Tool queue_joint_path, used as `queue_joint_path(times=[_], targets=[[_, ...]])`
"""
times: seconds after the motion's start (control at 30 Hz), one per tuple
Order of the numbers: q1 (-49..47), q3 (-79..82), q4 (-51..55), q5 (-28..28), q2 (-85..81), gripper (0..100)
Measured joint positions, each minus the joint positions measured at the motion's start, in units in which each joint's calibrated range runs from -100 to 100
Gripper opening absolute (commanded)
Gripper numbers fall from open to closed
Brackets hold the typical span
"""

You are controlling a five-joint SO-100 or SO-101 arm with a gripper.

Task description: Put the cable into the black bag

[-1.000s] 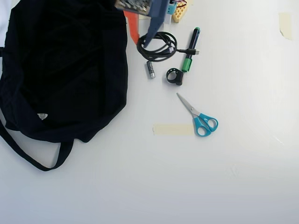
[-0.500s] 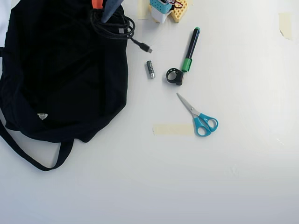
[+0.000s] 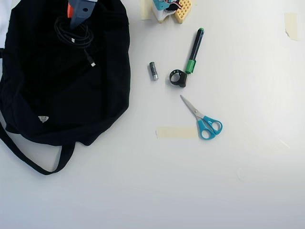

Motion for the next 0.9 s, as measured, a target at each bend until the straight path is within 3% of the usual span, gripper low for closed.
queue_joint_path(times=[0.13, 0.23, 0.33, 0.53, 0.63, 0.77, 0.8, 0.9], targets=[[3.31, 0.55, -9.62, 1.03, 9.46, 2], [6.98, -1.26, -10.82, 1.17, 13.12, 3], [7.35, -4.8, -10.99, 1.03, 15.19, 18], [6.47, -6.29, -5.41, 0.98, 14.61, 29], [-3.75, -7.0, 5.75, -0.15, -0.5, 29], [-22.48, -7.08, 10.65, -3.52, -17.19, 2], [-29.54, -7.08, 11.25, -5.37, -19.26, 3], [-38.72, -7.0, 14.77, -6.35, -21.17, 2]])
